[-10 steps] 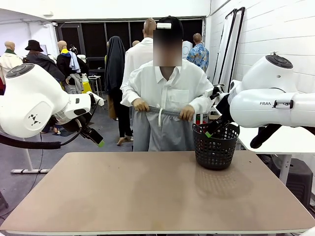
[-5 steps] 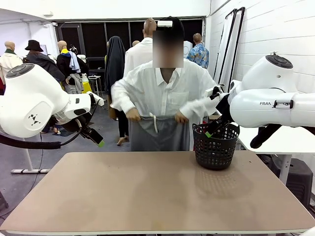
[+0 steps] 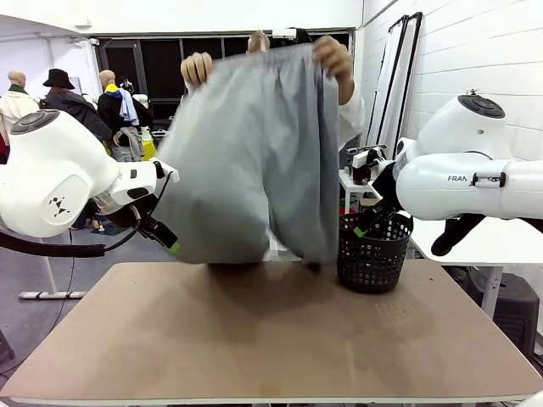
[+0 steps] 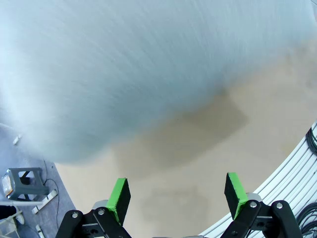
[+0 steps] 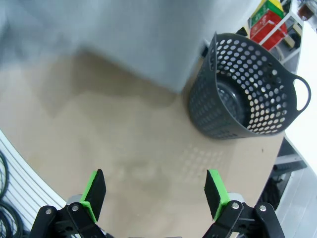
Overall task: Fold the training pants.
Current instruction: Grab both ends of the Training pants handed by a person.
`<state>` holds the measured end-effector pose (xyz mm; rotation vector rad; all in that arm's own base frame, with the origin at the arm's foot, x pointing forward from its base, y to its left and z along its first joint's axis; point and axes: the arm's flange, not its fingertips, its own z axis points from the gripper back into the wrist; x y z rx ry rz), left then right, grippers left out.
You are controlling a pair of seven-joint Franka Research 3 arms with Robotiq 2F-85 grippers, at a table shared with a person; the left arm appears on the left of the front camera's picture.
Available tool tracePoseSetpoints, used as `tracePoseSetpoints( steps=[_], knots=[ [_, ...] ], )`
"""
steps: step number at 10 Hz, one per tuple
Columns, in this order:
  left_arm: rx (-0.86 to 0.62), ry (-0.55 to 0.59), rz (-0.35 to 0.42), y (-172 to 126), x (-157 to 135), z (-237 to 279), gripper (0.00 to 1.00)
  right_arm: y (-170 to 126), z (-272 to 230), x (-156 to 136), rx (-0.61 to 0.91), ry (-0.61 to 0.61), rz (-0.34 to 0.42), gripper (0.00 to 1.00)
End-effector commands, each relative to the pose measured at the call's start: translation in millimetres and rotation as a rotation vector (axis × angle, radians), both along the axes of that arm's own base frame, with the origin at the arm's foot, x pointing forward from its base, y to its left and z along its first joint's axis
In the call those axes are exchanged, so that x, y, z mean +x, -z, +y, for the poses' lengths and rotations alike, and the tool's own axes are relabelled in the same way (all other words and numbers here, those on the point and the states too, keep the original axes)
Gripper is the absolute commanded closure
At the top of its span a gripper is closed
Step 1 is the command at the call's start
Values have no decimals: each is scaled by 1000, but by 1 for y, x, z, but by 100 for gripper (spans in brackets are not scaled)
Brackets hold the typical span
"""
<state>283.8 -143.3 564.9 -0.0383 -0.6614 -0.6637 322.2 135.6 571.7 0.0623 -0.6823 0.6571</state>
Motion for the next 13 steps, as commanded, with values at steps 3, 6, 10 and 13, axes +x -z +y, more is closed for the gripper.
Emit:
tracePoseSetpoints(
  steps=[3, 6, 10, 13],
  knots=[
    [4, 1, -13, -1, 1, 0, 0, 0, 1, 1, 4, 0, -9, 0],
    [4, 1, -13, -1, 1, 0, 0, 0, 1, 1, 4, 0, -9, 0],
    [4, 1, -13, -1, 1, 0, 0, 0, 1, 1, 4, 0, -9, 0],
    [4, 1, -13, -1, 1, 0, 0, 0, 1, 1, 4, 0, -9, 0]
  ],
)
